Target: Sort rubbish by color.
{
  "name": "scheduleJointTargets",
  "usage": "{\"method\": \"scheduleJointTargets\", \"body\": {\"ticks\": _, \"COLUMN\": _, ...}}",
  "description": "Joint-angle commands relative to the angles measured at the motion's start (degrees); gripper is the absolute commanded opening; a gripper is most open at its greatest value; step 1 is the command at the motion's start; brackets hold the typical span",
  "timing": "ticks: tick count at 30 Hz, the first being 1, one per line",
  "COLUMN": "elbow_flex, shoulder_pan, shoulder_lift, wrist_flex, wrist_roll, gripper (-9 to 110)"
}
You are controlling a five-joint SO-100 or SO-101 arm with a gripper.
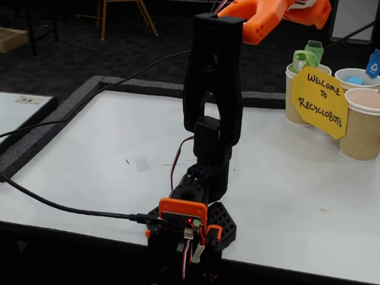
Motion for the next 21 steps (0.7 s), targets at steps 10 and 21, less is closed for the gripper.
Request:
{"method": "scheduleJointTargets", "body": {"ticks": 10, "elbow_flex": -7.82, "shoulder_pan": 4.83, "shoulder_lift": 6.50, "wrist_flex": 12.30, "wrist_roll": -0.62, "gripper": 0}}
{"method": "scheduleJointTargets", "body": {"ticks": 21, "elbow_flex": 9.67, "shoulder_pan": 6.15, "shoulder_lift": 27.69, "wrist_flex": 18.19, "wrist_roll": 2.46, "gripper": 0}}
